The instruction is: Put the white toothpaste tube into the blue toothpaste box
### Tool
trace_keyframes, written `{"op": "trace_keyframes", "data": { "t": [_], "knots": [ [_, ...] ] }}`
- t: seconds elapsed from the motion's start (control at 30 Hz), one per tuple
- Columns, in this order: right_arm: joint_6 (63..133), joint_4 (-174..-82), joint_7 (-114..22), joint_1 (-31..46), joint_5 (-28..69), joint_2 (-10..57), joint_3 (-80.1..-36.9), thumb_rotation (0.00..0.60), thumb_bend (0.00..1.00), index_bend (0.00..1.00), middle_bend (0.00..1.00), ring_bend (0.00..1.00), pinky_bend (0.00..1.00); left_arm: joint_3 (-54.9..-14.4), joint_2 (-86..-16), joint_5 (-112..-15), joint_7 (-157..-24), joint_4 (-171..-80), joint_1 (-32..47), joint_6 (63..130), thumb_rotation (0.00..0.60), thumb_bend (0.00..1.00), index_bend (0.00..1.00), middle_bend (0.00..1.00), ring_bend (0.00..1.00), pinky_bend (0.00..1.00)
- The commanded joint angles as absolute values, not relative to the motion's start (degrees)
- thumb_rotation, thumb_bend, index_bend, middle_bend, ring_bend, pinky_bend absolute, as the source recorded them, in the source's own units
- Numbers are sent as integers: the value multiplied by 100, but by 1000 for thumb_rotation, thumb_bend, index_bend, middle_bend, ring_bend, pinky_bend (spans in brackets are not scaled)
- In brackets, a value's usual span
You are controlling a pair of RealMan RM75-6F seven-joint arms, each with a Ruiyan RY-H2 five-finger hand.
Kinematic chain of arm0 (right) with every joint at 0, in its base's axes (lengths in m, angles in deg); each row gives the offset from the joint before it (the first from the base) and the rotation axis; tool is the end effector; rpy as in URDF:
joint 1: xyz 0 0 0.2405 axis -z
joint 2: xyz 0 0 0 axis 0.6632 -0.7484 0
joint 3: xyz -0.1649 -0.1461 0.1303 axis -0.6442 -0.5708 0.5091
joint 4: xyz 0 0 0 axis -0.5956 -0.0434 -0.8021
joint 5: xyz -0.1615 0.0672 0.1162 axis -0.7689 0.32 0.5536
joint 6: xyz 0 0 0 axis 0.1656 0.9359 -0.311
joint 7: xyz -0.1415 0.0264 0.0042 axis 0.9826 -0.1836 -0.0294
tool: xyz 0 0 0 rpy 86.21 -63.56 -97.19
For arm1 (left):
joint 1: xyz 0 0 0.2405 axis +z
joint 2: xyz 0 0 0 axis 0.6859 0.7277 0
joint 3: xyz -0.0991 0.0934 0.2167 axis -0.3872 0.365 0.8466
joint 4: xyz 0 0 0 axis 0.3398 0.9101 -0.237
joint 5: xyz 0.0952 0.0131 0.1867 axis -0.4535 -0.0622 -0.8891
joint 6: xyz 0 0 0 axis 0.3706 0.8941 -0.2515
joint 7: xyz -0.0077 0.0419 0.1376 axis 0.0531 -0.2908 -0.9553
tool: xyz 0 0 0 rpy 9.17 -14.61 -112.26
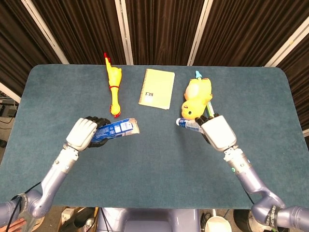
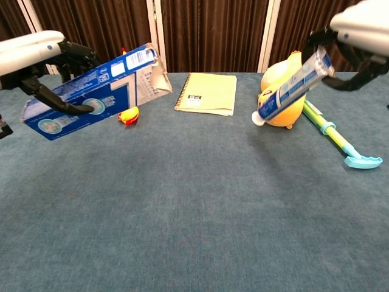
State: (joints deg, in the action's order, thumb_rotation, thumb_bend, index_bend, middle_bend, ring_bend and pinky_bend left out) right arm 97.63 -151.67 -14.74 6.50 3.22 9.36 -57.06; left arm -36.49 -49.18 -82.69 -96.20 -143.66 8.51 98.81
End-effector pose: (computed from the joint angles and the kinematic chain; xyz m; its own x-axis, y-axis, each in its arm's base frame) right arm -0.1504 -0.3255 0.1009 0.6692 0.1241 0.7327 -0.6223 -0.4454 0.6438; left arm -0.1534 0.3196 0.0435 0.2909 0.0989 0.9516 0.8697 -0.4419 -0.2200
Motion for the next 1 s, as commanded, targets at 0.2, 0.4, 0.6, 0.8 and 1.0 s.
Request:
{"op": "trace_keyframes", "data": {
  "t": [0.2,0.4,0.6,0.8,1.0],
  "knots": [
    [9813,-15398,-1705,632,174,520,-5627,600,524,815,737,690,608,-3653,-5211,-8227,-9676,-14148,762,9846,600,310,373,502,456,477],
    [9861,-15561,-1871,585,101,207,-5493,600,526,815,737,690,608,-3684,-5381,-8301,-9652,-14014,715,9934,600,310,375,502,456,477],
    [9725,-15691,-1981,395,168,-235,-5203,600,526,815,737,690,607,-3837,-5767,-8731,-9196,-13393,506,10221,600,311,367,500,456,477],
    [9632,-15868,-2136,205,386,-705,-4821,600,526,815,737,690,608,-4034,-6381,-9248,-8534,-12386,180,10744,600,323,362,484,450,477],
    [9652,-16047,-2192,187,582,-1046,-4639,600,526,815,737,690,608,-4207,-7067,-9468,-7797,-11478,-88,11264,600,336,327,447,417,469]
  ]
}}
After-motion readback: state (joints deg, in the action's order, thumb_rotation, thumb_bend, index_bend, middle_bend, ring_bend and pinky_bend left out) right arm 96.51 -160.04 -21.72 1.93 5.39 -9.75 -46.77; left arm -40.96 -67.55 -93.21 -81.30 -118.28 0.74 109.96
